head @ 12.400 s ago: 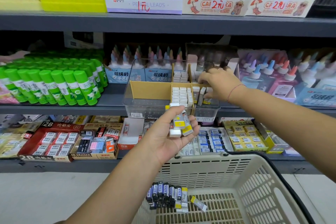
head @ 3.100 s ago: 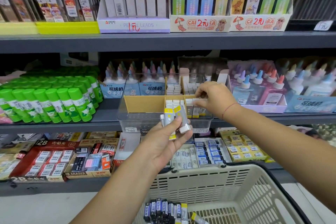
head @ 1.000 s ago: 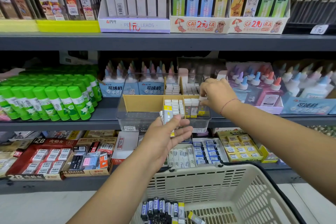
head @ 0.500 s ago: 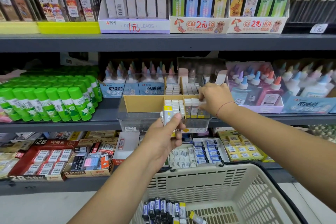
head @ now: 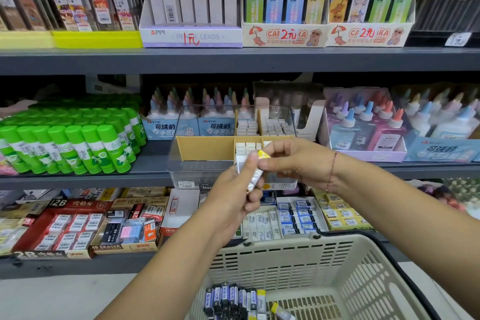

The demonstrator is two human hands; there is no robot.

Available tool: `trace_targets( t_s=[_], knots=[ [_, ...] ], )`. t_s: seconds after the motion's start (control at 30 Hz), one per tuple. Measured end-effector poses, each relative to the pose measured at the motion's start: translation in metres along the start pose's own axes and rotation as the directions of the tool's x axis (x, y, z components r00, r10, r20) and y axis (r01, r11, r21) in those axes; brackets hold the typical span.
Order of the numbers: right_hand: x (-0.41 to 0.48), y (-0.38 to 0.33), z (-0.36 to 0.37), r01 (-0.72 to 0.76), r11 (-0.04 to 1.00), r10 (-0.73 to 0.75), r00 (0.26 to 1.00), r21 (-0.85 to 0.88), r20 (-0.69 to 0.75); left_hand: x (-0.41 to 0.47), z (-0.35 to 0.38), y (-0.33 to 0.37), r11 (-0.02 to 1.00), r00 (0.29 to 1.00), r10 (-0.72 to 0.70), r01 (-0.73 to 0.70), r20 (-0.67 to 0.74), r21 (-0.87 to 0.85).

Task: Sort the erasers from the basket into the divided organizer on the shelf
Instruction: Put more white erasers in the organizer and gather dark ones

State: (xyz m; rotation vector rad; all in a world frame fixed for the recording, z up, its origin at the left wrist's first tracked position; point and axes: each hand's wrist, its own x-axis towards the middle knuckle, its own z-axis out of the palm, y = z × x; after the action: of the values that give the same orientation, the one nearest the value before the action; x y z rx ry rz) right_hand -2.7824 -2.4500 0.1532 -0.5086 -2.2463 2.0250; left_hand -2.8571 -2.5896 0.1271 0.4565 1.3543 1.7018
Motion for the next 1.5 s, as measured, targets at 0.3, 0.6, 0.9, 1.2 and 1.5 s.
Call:
trace_targets(
  t_s=[0.3, 0.6, 0.9, 1.2, 1.5],
  knots=[
    [0.003, -0.016, -0.044, -0.035, 0.986, 0.085, 0.945, 0.161, -0.316, 0.003, -0.007, 0.008, 0.968, 0.990, -0.069, 0.036, -0.124, -0.247],
    [0.021, -0.025, -0.053, -0.182, 0.358, -0.057, 0.975, -0.916, -0.215, 0.002, -0.007, 0.008, 0.995, 0.997, -0.018, 0.010, -0.078, -0.096],
    [0.038, -0.013, -0.038, -0.124, 0.454, -0.190, 0.954, -0.882, -0.232, 0.005, -0.013, 0.006, 1.000, 0.992, 0.004, 0.000, -0.129, 0.031],
    [0.048, 0.019, -0.025, -0.155, 0.626, -0.204, 0.914, -0.765, -0.352, 0.005, -0.014, 0.004, 0.999, 0.989, 0.021, -0.015, -0.146, 0.044],
    [0.050, 0.027, -0.019, -0.196, 0.426, -0.290, 0.895, -0.883, -0.339, 0.004, -0.014, 0.001, 0.982, 0.981, 0.066, -0.032, -0.182, 0.186]
  ],
)
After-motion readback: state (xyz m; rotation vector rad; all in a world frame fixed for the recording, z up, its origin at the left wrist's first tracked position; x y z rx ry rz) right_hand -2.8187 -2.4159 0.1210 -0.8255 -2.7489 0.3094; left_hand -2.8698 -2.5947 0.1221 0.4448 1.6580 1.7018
